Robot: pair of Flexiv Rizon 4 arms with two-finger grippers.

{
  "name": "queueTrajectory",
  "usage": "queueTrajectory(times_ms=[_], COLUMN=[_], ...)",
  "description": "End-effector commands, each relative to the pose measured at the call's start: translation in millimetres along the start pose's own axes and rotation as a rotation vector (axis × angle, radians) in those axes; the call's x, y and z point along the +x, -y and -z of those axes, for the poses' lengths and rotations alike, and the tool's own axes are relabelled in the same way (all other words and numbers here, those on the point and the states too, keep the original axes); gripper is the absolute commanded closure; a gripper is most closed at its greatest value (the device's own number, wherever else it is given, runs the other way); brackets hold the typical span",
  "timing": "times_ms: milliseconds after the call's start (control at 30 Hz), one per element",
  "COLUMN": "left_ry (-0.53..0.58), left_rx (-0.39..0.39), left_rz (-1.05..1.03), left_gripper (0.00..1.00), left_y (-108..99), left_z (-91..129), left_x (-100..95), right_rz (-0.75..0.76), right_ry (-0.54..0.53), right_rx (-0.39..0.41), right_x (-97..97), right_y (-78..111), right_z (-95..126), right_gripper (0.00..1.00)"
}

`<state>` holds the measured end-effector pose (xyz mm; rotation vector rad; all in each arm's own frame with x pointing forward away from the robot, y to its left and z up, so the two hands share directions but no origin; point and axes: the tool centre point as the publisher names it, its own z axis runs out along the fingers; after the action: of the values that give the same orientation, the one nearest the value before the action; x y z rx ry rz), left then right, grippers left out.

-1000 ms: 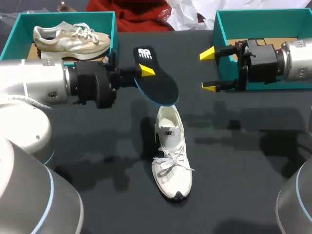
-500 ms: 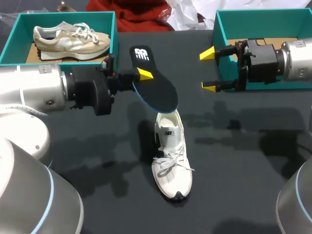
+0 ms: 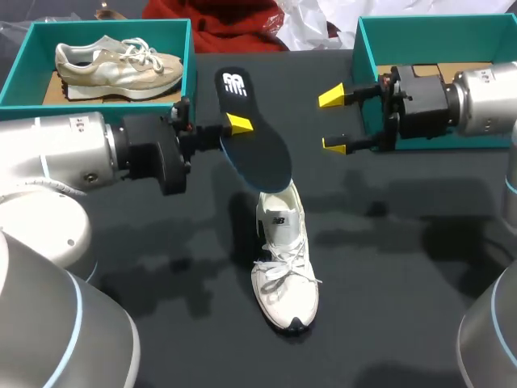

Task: Take the shoe out of the shoebox, open the shoe tongue, remove and reinsert the insole, then place the shoe into the shoebox

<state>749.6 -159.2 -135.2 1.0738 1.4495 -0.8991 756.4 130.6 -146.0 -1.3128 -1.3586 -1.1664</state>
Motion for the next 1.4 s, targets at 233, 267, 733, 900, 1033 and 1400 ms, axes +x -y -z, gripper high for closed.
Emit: queueTrajectory(times_ms=[233,267,733,900,1033,1400], left_ry=[-0.012,-0.012,0.028,0.034,0.037,0.046], left_rx=[0.005,0.006,0.036,0.038,0.04,0.046], left_rz=[-0.033,-0.033,-0.079,-0.095,-0.097,-0.103], left_gripper=[1.0,1.0,1.0,1.0,1.0,1.0], left_y=[-17,-17,-29,-31,-33,-36], left_z=[-26,-27,-48,-53,-57,-64], left_x=[2.5,2.7,7.4,8.0,8.4,6.8], right_rz=[0.062,0.064,0.1,0.104,0.108,0.117], right_ry=[0.022,0.021,0.003,0.002,0.011,0.013], right_rx=[0.058,0.06,0.111,0.123,0.135,0.156], right_x=[5.7,5.8,6.6,7.9,8.8,6.4], right_y=[-6.8,-6.8,3.0,6.0,7.9,10.0], right_z=[-21,-23,-38,-43,-46,-55], right_gripper=[0.0,0.0,0.51,0.54,0.55,0.55])
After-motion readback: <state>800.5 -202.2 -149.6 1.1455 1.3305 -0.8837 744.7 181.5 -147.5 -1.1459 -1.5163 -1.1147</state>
